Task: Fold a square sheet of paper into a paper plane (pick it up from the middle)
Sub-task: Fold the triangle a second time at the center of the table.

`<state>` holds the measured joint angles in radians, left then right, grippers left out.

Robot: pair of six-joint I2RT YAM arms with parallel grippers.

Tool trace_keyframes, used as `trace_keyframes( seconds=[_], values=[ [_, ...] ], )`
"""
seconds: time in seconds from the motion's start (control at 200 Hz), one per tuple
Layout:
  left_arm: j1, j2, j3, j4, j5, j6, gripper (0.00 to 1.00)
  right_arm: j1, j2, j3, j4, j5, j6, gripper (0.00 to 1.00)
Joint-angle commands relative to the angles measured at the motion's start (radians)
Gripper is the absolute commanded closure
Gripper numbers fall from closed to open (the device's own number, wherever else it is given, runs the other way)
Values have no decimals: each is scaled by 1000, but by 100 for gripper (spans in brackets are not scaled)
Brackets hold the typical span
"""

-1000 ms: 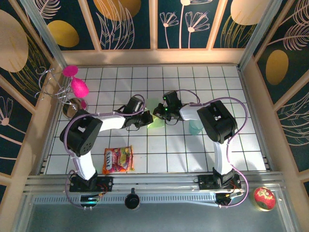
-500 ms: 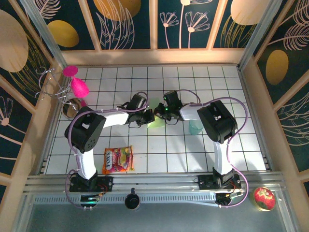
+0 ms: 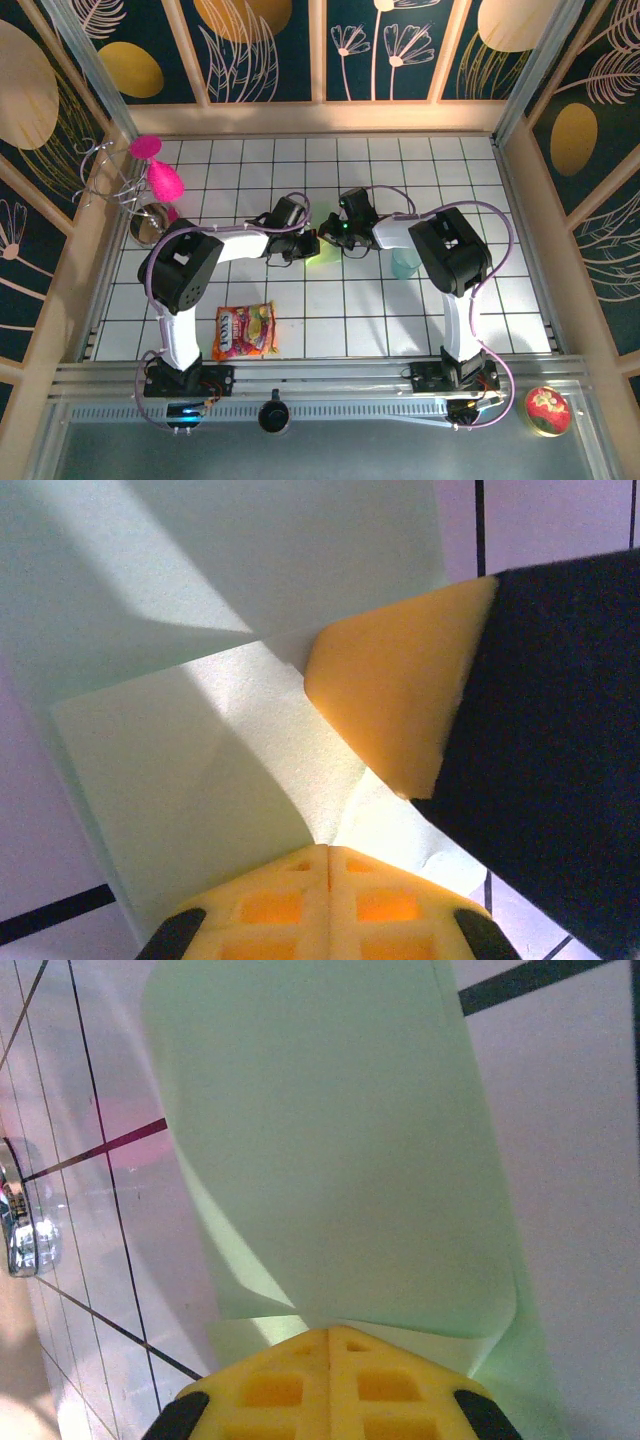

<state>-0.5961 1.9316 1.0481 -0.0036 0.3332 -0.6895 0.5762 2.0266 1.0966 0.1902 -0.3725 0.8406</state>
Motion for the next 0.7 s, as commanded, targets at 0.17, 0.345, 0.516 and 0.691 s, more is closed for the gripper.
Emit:
trace_keyframes(
  seconds=[0.17, 0.345, 0.516, 0.691],
  values=[
    [-4, -49, -83, -148, -19, 73, 100, -16, 71, -63, -126, 87, -8, 100],
    [-5, -95, -179, -153, -8, 66, 100, -16, 69, -75, -115, 82, -2, 100],
    [-4, -156, -244, -160, -8, 55, 100, -14, 61, -75, -108, 77, 0, 100],
    [-3, -263, -184, -161, -54, 53, 100, -8, 49, -61, -105, 65, -2, 100]
  ],
)
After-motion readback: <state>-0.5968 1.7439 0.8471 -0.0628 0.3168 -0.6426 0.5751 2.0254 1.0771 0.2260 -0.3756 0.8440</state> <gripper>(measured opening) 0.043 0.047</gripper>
